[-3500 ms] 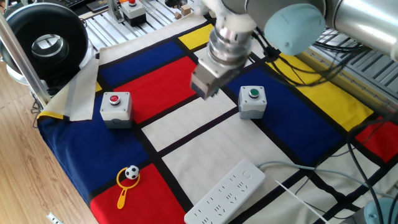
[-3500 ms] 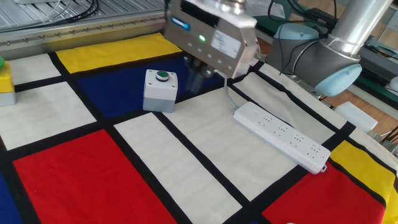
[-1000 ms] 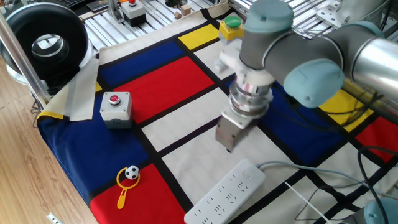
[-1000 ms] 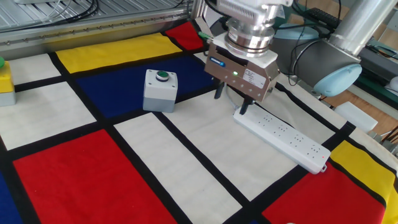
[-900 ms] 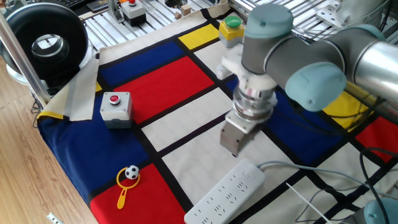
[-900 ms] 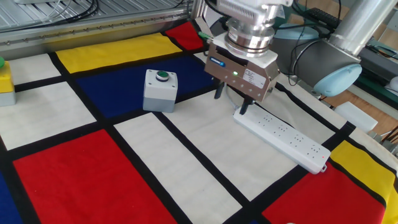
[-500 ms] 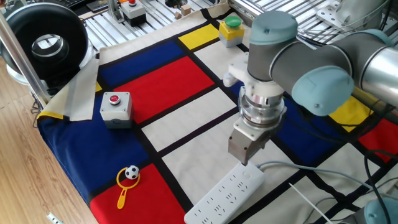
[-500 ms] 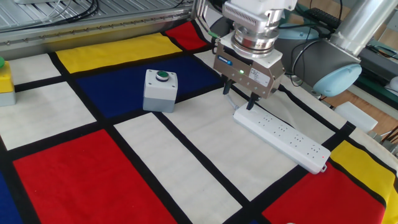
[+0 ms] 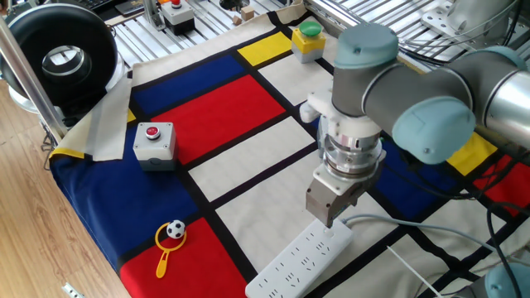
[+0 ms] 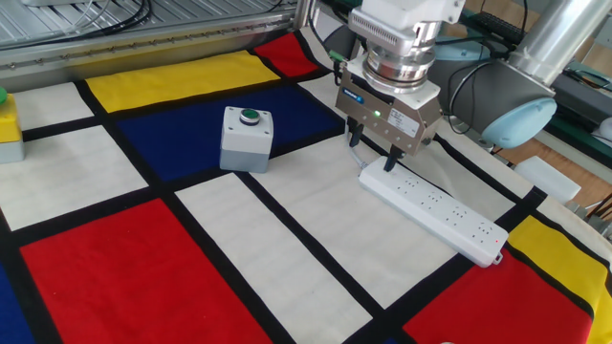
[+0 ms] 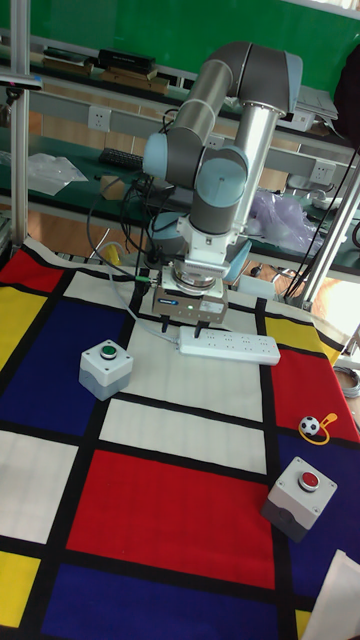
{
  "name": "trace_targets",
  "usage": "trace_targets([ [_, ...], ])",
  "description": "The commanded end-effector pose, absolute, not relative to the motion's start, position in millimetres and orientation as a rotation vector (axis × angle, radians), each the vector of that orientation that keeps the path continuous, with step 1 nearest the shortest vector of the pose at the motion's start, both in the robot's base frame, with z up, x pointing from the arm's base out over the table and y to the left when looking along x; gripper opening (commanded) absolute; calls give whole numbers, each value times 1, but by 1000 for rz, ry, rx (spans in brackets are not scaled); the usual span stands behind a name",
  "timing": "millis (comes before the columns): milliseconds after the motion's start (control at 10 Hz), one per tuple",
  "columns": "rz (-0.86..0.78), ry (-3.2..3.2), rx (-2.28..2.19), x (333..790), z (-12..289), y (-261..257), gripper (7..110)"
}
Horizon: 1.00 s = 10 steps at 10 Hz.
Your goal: Turn off the power strip by pressing the button
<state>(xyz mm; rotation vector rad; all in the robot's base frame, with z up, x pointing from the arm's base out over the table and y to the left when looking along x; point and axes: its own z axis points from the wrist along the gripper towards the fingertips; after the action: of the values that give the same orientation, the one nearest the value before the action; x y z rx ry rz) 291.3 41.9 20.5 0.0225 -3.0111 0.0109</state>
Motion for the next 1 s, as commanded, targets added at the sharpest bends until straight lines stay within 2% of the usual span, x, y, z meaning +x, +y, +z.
trace_targets([
  [0,-7,-3032,12,293,17,46,66],
  [900,4,-3000,-12,283,16,47,66],
])
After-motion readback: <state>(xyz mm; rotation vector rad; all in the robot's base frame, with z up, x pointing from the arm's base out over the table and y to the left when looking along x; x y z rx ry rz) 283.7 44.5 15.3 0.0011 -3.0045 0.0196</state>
